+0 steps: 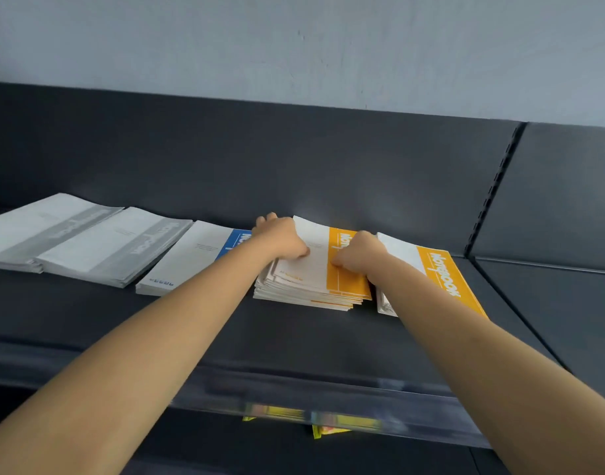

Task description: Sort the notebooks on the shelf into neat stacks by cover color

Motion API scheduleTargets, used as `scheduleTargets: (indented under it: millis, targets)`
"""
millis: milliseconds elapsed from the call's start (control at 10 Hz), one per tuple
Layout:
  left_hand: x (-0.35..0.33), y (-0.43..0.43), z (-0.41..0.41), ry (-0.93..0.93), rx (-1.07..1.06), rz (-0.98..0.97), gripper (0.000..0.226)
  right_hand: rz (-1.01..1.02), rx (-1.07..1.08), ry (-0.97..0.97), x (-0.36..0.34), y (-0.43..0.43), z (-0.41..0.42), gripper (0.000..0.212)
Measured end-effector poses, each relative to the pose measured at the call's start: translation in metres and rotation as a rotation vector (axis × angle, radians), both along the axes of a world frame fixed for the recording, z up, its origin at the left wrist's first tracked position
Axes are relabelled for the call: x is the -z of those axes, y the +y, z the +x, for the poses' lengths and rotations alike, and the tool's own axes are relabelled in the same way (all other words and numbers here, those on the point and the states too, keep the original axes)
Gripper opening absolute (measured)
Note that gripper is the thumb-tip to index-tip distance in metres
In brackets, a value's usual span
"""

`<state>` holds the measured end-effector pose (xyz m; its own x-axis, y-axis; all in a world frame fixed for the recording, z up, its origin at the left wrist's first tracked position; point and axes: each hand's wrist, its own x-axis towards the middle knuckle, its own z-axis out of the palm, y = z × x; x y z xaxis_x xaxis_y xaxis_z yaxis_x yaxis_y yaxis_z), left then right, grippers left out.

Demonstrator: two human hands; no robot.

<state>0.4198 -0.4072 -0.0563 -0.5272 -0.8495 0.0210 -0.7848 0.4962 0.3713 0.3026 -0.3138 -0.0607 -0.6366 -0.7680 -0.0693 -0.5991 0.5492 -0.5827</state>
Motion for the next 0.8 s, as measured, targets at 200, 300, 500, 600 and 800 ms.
scheduleTargets:
  millis: [200,300,500,600,800]
  targets:
    - [0.008,0.007,0.009,0.347,-0.017,0.39,0.035,-0.065,0.018,-0.162,0.008,-0.001,0.007,0.021]
    - [0.008,0.003,0.016,0.464,-0.112,0.604,0.033,-0.069,0.017,-0.237,0.006,-0.005,0.012,0.048]
    - [0.01,-0.002,0.02,0.478,-0.124,0.703,0.039,-0.078,0.02,-0.221,0.009,-0.01,0.011,0.062]
    - [0.01,-0.001,0.025,0.464,-0.105,0.676,0.043,-0.047,-0.011,-0.206,0.005,-0.011,0.019,0.061]
    - [0.013,-0.005,0.033,0.557,-0.054,0.371,0.053,-0.043,0.058,-0.21,0.001,-0.005,0.028,0.064]
